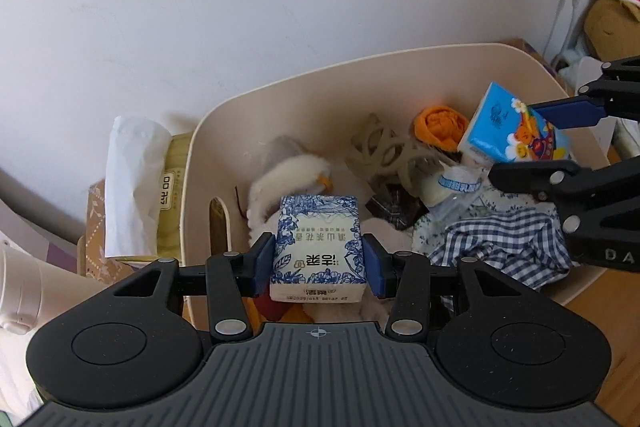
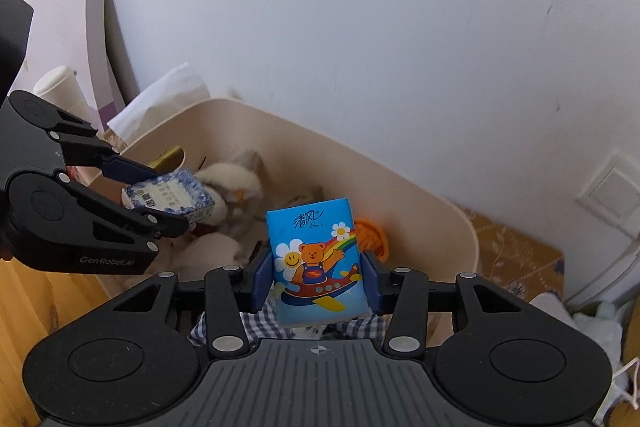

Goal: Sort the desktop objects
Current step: 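Carry both tissue packs into the basket and release them, then move both tools back toward the brown hair clip and black box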

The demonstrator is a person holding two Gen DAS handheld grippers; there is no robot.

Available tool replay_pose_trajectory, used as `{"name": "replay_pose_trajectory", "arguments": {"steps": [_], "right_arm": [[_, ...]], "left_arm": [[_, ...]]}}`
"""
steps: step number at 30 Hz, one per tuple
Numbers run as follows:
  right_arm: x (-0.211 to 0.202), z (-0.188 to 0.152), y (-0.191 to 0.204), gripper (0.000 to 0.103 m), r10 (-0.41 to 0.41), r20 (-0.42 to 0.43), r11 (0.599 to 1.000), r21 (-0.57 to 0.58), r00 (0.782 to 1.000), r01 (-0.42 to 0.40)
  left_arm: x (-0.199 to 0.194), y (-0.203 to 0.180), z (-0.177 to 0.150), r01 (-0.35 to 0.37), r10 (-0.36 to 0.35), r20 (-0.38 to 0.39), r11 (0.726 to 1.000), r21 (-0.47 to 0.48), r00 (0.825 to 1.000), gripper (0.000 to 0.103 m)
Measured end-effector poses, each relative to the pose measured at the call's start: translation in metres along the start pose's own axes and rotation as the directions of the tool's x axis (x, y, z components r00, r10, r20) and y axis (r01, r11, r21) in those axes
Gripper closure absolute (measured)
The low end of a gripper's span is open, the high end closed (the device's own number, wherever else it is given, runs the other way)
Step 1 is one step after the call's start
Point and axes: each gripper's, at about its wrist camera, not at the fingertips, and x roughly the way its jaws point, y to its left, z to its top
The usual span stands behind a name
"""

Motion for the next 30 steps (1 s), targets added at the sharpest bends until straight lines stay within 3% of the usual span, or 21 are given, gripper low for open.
{"name": "replay_pose_trajectory", "arguments": {"steps": [1, 2, 4, 6, 13, 30], "right_arm": [[0.0, -0.001, 0.001, 0.049, -0.003, -0.001, 1.0, -0.004, 1.0, 0.003], [-0.001, -0.002, 0.002, 0.047, -0.004, 0.005, 1.0, -0.007, 1.0, 0.005], [-0.003, 0.001, 0.003, 0.043, -0.007, 0.016, 1.0, -0.01, 1.0, 0.007], [-0.007, 0.002, 0.004, 0.037, -0.01, 0.024, 1.0, -0.014, 1.0, 0.011], [-0.022, 0.0, 0.0, 0.015, -0.019, 0.055, 1.0, 0.009, 0.998, 0.018], [-0.077, -0.029, -0.006, 0.0, -0.008, 0.112, 1.0, 0.016, 0.994, 0.007]], "left_arm": [[0.0, 0.0, 0.0, -0.002, 0.002, 0.001, 1.0, 0.004, 1.0, 0.053], [0.0, 0.0, 0.0, -0.004, 0.004, 0.002, 1.0, 0.004, 1.0, 0.051], [-0.003, -0.001, 0.0, -0.017, 0.017, 0.017, 1.0, 0.01, 1.0, 0.034], [-0.006, -0.002, 0.001, -0.041, 0.04, 0.039, 0.999, 0.021, 0.998, 0.028], [-0.02, -0.003, -0.002, -0.033, 0.031, 0.064, 0.999, 0.032, 0.997, 0.025], [-0.067, -0.011, -0.034, -0.011, 0.003, 0.12, 0.998, 0.063, 0.993, 0.023]]}}
